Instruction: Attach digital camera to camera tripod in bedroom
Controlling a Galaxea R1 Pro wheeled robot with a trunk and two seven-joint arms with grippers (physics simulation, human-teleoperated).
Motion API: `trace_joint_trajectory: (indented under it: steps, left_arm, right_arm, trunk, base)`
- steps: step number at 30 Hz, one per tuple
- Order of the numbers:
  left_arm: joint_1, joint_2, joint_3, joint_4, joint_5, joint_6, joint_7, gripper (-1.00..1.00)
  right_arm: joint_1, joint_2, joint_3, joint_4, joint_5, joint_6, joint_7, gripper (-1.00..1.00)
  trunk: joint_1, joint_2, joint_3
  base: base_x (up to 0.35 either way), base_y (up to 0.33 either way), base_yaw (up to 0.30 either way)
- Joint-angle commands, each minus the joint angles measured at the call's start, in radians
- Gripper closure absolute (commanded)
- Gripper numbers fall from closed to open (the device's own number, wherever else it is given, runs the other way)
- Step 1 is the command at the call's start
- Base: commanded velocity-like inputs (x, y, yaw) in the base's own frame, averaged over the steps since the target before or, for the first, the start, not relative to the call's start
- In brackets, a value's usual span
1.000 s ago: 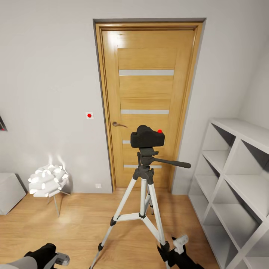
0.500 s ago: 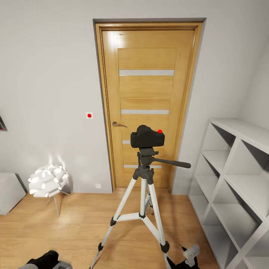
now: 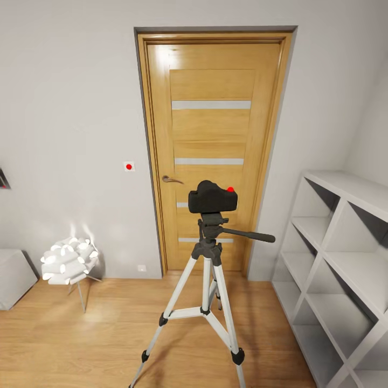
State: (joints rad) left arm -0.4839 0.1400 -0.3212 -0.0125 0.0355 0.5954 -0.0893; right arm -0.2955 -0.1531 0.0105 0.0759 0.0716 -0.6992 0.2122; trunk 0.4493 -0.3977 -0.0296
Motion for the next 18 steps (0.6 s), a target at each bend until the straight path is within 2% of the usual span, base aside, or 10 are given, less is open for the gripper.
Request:
trace_joint_trajectory:
  steps: [1,8,11,12,18]
  left_arm:
    - [0.008,-0.001,-0.009,-0.001,0.003,0.004,-0.006,-1.0]
    - [0.077,-0.005,-0.009,-0.001,0.003,0.003,-0.006,-1.0]
    - [0.093,-0.005,-0.009,-0.001,0.004,0.003,-0.006,-1.0]
    - [0.101,-0.005,-0.009,-0.001,0.004,0.003,-0.006,-1.0]
    - [0.149,-0.008,-0.009,-0.001,0.004,0.003,-0.006,-1.0]
  right_arm:
    - [0.01,-0.002,0.0,0.004,0.007,0.005,-0.021,-1.0]
    - [0.077,-0.005,0.0,0.004,0.008,0.156,-0.119,-1.0]
    - [0.096,-0.006,0.0,0.004,0.008,0.24,-0.138,-1.0]
    - [0.096,-0.006,0.0,0.004,0.008,0.24,-0.138,-1.0]
    - [0.14,-0.006,0.0,0.004,0.008,0.371,-0.157,-1.0]
  trunk:
    - [0.001,-0.002,-0.002]
    - [0.001,-0.002,-0.002]
    - [0.001,-0.002,-0.002]
    - [0.001,-0.002,-0.002]
    - [0.001,-0.002,-0.002]
  base:
    - [0.0,0.0,0.0]
    - [0.0,0.0,0.0]
    - [0.0,0.0,0.0]
    - [0.0,0.0,0.0]
    - [0.0,0.0,0.0]
